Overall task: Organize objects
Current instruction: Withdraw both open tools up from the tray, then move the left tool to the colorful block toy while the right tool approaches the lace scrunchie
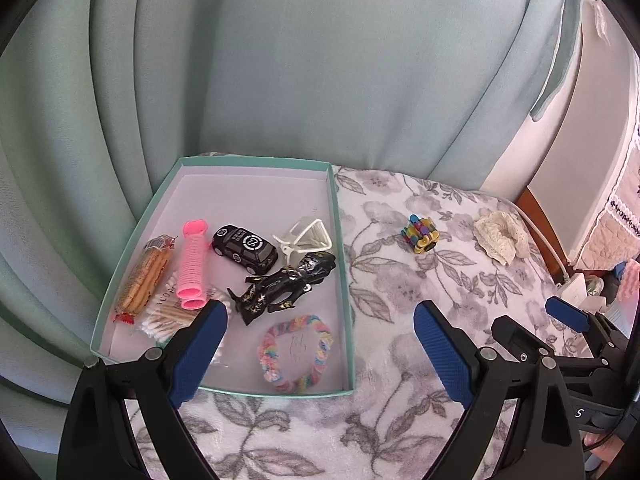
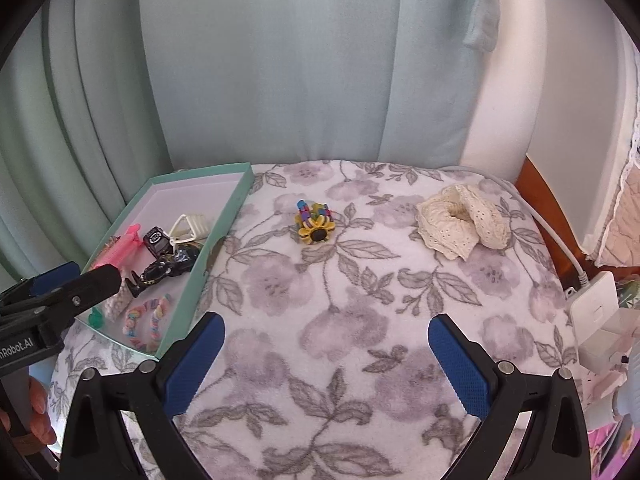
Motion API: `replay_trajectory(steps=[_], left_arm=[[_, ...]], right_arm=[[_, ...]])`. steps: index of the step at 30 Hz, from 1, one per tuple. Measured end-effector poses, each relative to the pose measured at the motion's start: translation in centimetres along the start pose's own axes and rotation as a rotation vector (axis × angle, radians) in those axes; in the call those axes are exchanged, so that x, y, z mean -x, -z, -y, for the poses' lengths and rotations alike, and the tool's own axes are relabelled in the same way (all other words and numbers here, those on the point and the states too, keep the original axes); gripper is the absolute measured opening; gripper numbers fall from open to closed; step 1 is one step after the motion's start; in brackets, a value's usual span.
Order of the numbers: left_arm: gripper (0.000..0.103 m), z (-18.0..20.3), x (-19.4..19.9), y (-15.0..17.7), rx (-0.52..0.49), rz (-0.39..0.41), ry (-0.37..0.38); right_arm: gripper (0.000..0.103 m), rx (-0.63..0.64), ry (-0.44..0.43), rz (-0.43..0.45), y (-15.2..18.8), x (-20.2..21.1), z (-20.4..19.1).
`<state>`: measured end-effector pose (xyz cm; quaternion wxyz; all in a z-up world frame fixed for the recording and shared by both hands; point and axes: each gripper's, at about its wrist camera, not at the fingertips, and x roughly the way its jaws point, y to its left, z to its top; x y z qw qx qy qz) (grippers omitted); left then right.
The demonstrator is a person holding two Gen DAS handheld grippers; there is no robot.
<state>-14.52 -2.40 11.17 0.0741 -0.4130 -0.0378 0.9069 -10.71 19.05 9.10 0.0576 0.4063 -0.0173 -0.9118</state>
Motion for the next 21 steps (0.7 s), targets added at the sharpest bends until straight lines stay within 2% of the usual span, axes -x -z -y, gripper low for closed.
replay_trajectory(steps=[16, 21], left_arm=[[0.095, 6.1, -3.0, -2.7, -0.055, -0.031, 0.062], [0.094, 7.3, -4.4, -3.5, -0.056, -0.048, 0.105]], right_arm=[[0.103, -0.092, 0.088, -0.002, -2.0, -1.5, 7.0], [0.103, -0.113, 0.104, -0.006, -2.6, -2.5, 8.6]])
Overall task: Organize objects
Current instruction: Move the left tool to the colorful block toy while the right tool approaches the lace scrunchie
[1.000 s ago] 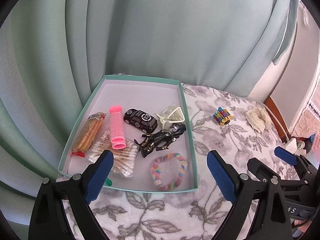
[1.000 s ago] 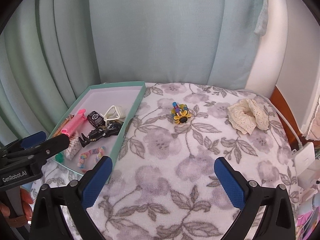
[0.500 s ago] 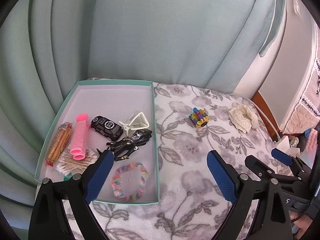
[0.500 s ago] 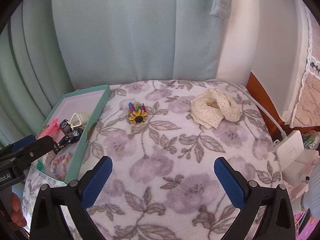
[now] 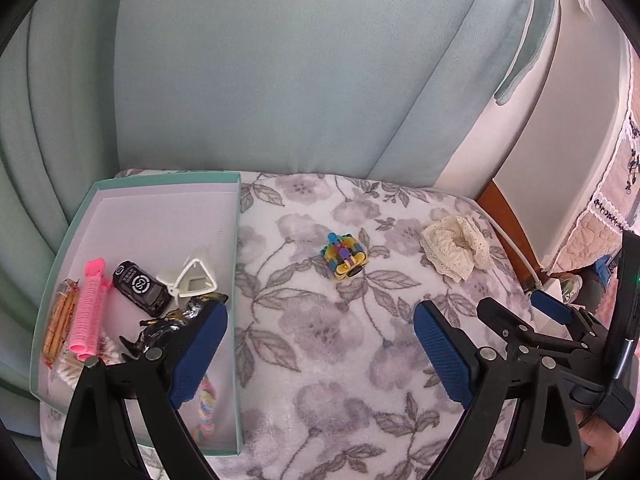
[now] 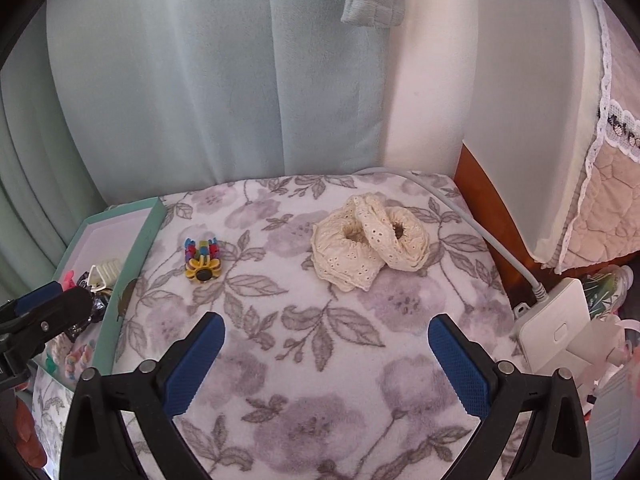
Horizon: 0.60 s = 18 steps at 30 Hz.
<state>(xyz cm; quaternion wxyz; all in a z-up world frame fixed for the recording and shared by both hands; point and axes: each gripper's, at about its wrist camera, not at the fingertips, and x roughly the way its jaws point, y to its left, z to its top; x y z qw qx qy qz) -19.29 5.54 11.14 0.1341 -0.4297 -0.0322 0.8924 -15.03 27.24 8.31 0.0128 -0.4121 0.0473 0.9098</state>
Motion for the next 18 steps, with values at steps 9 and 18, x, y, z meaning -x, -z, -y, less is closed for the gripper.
replay_trajectory(steps=[9, 18], left_arm=[[0.094, 1.8, -3.6, -1.3, -0.029, -0.035, 0.011], [0.091, 2.3, -7.4, -2.0, -0.042, -0.081, 0.017]], right_arm=[[0.103, -0.013, 0.019, -0.030, -0.9, -3.0, 1.6], [0.103, -0.024, 0.032, -0.058, -1.5, -6.3, 2.4]])
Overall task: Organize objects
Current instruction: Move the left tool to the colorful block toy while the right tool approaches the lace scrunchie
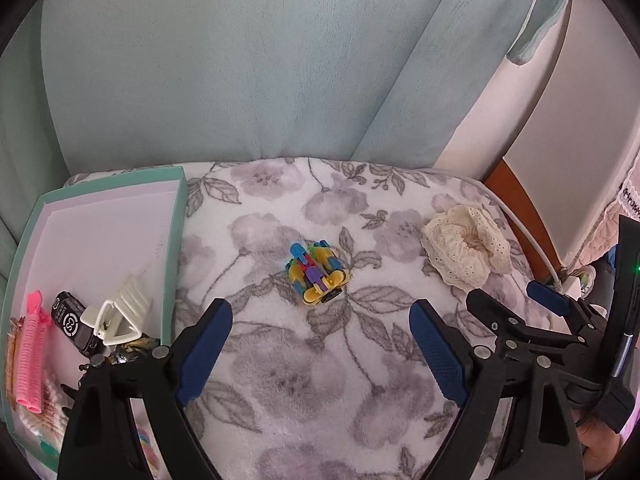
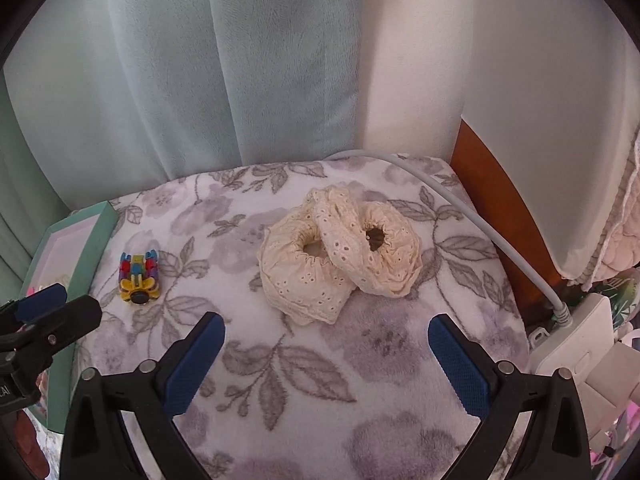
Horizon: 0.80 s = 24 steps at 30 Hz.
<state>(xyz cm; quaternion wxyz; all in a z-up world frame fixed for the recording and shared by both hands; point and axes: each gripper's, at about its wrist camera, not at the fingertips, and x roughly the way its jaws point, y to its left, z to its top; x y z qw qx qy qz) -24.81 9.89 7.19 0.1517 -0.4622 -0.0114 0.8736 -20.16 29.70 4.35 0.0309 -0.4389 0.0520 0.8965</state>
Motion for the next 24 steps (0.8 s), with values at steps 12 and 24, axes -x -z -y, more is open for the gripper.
replay_trajectory(steps=[12, 24], left_arm=[[0.084, -0.2, -3.9, -1.0, -0.005, -0.047, 0.007], [0.062, -0.4, -5.6, -1.2, -0.005, -0.077, 0.027]], right_arm=[[0.103, 0.004, 0.011, -0.019, -1.3, -3.1, 0.2], [0.072, 0.011, 0.020, -0.024, -2.0, -3.9, 0.0]])
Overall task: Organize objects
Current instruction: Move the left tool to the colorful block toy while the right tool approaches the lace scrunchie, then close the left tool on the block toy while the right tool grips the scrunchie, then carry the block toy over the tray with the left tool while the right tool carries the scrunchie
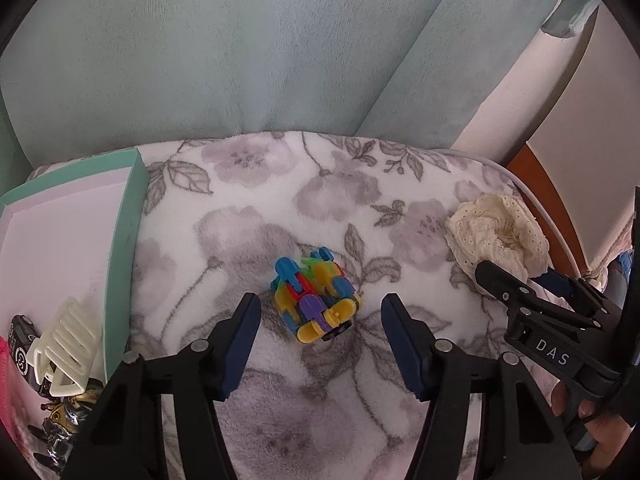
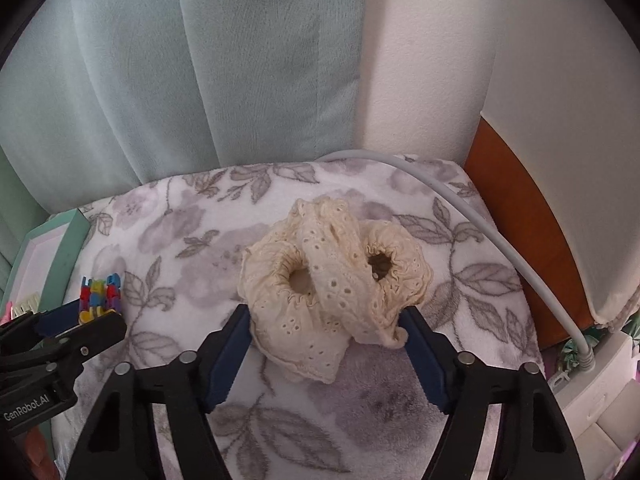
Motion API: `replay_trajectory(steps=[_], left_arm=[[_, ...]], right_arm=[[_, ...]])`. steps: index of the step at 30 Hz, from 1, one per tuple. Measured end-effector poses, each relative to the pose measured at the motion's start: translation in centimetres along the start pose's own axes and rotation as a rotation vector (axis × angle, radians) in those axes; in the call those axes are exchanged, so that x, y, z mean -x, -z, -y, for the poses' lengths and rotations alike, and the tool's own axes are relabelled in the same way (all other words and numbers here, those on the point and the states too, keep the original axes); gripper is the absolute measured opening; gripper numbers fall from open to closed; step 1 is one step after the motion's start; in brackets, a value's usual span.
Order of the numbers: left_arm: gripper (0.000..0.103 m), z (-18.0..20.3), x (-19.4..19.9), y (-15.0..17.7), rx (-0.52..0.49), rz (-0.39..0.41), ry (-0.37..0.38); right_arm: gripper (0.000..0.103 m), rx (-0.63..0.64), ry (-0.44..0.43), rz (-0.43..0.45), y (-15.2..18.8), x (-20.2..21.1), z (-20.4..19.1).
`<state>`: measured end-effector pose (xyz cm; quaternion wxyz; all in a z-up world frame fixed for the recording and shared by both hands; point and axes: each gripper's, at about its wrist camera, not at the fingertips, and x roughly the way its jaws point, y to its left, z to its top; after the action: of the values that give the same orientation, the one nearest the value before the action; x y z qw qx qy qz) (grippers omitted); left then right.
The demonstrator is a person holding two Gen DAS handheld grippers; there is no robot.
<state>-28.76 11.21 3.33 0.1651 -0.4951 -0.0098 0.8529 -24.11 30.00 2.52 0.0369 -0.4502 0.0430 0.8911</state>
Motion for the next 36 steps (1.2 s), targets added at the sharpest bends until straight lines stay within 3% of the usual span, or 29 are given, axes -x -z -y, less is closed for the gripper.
replay_trajectory(steps=[6, 13, 22, 29, 36], left_arm=[[0.046, -0.1, -0.2, -0.1, 0.001, -0.005, 0.009], [0.045, -0.2, -0.1, -0.1, -0.001, 0.002, 0.015], [0.044, -0.7, 0.9, -0.1, 0.011, 0.040, 0.040], [0.044, -2.1, 2.9, -0.6, 0.042, 0.120, 0.056], [0.044, -4.9, 5.8, -1.5, 0.098, 0.216, 0.016]], right_arm=[[0.044, -0.001, 0.005, 0.005, -0.3, 0.2, -0.2], [0.022, 0.000, -0.004, 0.032, -0.3, 0.5, -0.5], [0.017, -0.027, -0.007, 0.098, -0.1, 1.7, -0.7], [0.017, -0.029, -0.030, 0.167, -0.9, 3.3, -2.4], [0.017, -0.010, -0.097, 0.226, -2.2, 4.6, -5.9]])
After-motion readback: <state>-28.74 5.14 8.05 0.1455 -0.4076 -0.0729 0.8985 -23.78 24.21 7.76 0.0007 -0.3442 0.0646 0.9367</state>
